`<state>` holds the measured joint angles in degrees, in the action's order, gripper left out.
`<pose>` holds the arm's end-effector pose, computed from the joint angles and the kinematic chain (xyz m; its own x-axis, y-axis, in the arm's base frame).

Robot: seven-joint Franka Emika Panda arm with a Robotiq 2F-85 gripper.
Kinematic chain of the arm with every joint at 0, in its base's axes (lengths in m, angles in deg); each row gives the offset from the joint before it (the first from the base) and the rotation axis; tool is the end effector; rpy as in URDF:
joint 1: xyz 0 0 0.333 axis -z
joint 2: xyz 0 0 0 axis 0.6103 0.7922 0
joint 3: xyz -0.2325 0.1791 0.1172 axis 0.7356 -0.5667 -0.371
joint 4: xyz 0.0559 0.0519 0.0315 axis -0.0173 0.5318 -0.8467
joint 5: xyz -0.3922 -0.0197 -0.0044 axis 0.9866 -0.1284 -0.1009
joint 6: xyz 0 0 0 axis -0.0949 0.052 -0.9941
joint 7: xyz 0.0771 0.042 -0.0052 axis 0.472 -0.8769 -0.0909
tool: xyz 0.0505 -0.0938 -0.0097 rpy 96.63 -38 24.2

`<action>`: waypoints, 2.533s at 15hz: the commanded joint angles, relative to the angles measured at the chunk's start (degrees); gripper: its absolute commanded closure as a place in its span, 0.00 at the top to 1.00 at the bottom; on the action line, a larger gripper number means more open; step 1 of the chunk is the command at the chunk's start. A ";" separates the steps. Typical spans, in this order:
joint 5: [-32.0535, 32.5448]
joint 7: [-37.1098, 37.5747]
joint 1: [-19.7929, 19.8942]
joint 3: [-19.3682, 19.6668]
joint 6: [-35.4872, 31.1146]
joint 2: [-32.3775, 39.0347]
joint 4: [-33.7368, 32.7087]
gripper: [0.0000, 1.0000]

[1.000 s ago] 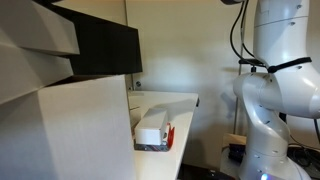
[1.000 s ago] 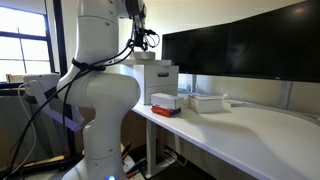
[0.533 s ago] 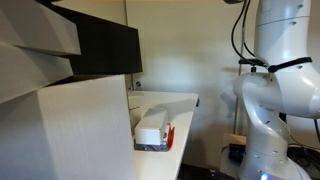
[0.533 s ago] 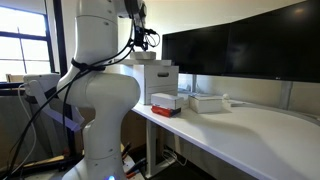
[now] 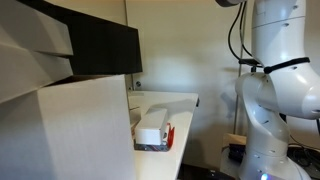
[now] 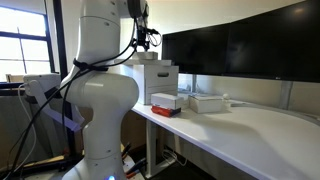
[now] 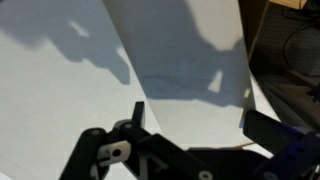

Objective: Remove the white box from the top of the storage box.

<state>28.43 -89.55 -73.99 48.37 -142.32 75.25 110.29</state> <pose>0.3566 0.4673 0.6614 -0.2013 0.9751 0.0933 0.9795 0.2000 0.0232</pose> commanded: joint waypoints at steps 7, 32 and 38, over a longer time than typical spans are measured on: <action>-1.04 -6.05 0.50 -0.11 2.73 2.17 -5.79 1.00; -0.50 -11.40 0.25 1.04 5.54 11.36 -13.30 1.00; 0.12 -11.86 0.10 1.01 6.20 11.79 -14.39 0.61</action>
<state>27.70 -99.67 -73.87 49.41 -137.33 86.91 97.31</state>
